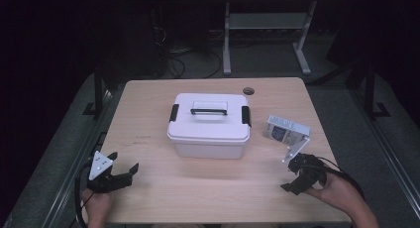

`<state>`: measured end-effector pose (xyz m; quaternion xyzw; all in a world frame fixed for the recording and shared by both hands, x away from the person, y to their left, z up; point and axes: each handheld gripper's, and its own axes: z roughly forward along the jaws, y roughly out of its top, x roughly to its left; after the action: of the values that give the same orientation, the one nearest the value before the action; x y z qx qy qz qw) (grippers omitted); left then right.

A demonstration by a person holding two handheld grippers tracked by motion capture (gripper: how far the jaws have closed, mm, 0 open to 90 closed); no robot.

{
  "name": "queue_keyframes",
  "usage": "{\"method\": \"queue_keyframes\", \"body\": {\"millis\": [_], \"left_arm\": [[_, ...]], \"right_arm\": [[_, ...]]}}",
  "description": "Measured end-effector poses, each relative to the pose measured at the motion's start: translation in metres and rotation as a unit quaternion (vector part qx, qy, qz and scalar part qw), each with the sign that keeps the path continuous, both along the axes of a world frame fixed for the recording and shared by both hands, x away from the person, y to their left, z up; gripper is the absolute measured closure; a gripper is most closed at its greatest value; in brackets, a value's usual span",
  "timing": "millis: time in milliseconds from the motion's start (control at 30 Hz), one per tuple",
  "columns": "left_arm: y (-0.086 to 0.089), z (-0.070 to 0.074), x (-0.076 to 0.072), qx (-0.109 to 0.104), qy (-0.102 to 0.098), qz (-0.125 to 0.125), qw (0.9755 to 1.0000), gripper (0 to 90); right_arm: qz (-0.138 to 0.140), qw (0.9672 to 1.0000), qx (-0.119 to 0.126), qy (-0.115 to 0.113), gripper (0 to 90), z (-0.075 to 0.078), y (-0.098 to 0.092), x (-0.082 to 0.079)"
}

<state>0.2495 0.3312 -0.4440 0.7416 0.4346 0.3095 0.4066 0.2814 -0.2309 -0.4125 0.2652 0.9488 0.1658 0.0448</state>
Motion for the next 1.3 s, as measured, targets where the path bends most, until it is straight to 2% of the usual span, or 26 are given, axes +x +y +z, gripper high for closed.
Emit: {"method": "queue_keyframes", "body": {"millis": [133,267,400,500,733,967,1300], "left_arm": [[0.001,0.000,-0.001,-0.001,-0.001,0.002,1.0000,13.7],[0.001,0.000,0.000,-0.002,-0.001,0.003,1.0000,13.7],[0.001,0.000,0.000,-0.002,-0.001,0.004,1.0000,13.7],[0.000,0.000,0.000,-0.001,-0.001,0.001,1.0000,13.7],[0.000,0.000,0.000,-0.001,0.000,0.001,1.0000,13.7],[0.001,-0.001,0.000,-0.001,0.001,0.003,1.0000,13.7],[0.001,0.000,0.000,-0.001,0.000,0.002,1.0000,13.7]], "right_arm": [[0.019,0.9993,-0.031,0.011,24.9,0.008,0.006,0.003],[0.036,0.9979,-0.045,0.029,24.9,0.015,0.010,0.008],[0.044,0.9964,-0.064,0.034,24.9,0.019,0.012,0.011],[0.052,0.9950,-0.074,0.042,24.9,0.023,0.014,0.013],[0.070,0.9898,-0.114,0.048,24.8,0.029,0.019,0.019],[0.080,0.9858,-0.135,0.058,24.8,0.037,0.022,0.024],[0.086,0.9830,-0.151,0.059,24.9,0.046,0.023,0.028]]}}
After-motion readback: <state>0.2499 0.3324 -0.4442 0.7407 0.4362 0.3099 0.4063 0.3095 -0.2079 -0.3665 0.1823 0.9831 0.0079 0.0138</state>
